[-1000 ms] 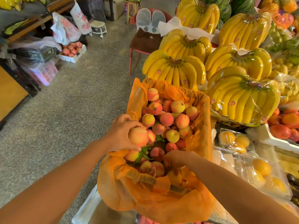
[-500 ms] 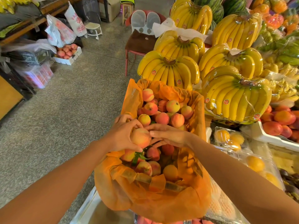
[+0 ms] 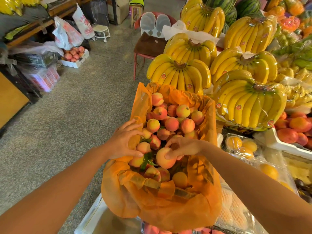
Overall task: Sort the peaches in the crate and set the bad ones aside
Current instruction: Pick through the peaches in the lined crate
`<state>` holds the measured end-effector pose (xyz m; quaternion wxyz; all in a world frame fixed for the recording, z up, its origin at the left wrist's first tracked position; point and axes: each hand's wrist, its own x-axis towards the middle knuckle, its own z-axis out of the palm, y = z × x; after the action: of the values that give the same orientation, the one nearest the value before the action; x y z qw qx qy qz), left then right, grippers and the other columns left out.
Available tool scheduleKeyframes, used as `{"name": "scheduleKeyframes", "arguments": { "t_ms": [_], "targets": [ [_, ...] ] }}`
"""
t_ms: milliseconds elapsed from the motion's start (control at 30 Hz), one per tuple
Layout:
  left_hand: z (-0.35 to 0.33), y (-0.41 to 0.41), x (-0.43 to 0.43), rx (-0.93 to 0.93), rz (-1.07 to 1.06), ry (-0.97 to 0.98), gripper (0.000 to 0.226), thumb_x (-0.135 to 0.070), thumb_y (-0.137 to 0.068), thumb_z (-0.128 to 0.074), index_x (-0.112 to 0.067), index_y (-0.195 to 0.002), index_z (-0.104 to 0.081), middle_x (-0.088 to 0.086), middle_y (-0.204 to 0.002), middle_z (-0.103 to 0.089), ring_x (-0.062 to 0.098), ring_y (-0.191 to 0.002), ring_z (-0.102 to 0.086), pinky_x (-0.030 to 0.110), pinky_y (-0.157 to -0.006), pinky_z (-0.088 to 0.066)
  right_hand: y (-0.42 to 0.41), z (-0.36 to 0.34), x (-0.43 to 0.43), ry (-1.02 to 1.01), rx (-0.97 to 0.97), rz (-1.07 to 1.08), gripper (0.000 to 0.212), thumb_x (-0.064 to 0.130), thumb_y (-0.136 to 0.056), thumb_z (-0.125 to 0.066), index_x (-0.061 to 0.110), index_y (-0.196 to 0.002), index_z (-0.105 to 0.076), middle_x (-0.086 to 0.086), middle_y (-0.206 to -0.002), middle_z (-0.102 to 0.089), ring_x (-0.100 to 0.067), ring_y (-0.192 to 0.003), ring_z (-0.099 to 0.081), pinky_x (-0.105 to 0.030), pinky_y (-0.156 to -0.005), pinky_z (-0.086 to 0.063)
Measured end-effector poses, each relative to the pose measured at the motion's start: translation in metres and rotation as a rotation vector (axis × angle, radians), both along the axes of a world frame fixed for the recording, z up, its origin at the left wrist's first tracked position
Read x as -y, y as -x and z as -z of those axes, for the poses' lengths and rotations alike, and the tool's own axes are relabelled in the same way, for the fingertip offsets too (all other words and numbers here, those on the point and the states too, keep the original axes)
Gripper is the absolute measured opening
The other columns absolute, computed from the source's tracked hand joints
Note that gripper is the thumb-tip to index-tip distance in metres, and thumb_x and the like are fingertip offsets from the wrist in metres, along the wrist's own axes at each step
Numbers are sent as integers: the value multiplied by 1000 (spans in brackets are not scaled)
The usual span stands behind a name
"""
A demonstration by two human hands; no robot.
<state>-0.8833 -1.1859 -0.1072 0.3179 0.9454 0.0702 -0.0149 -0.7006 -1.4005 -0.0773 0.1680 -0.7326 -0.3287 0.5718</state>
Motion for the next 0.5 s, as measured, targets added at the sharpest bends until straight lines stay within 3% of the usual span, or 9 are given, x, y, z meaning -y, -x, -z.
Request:
{"name": "scheduleKeyframes", "arguments": {
  "t_ms": [200, 300, 500],
  "targets": [
    [11, 0, 0, 29, -7, -17, 74, -75, -56, -60, -36, -120, -58, -13, -154, -25, 7, -146, 2, 52, -116, -17, 4, 26, -8, 222, 316, -335, 65, 39, -82, -73, 16, -135, -42, -5, -132, -44, -27, -120, -47, -40, -99, -46],
    [13, 1, -1, 33, -5, 1, 74, -74, -57, -59, -33, -119, -60, -12, -154, -25, 7, -146, 3, 48, -117, -16, 5, 32, -6, 306, 438, -534, 63, 41, -84, -71, 16, -135, -43, -5, -131, -46, -26, -115, -48, -39, -95, -46],
    [14, 0, -1, 60, -4, 5, 72, -73, -58, -59, -31, -116, -62, -14, -151, -28, 7, -145, 1, 46, -117, -16, 1, 47, 0, 276, 545, -501, 50, 29, -92, -62, 17, -136, -41, -6, -128, -48, -24, -105, -50, -32, -80, -44]
  ]
}}
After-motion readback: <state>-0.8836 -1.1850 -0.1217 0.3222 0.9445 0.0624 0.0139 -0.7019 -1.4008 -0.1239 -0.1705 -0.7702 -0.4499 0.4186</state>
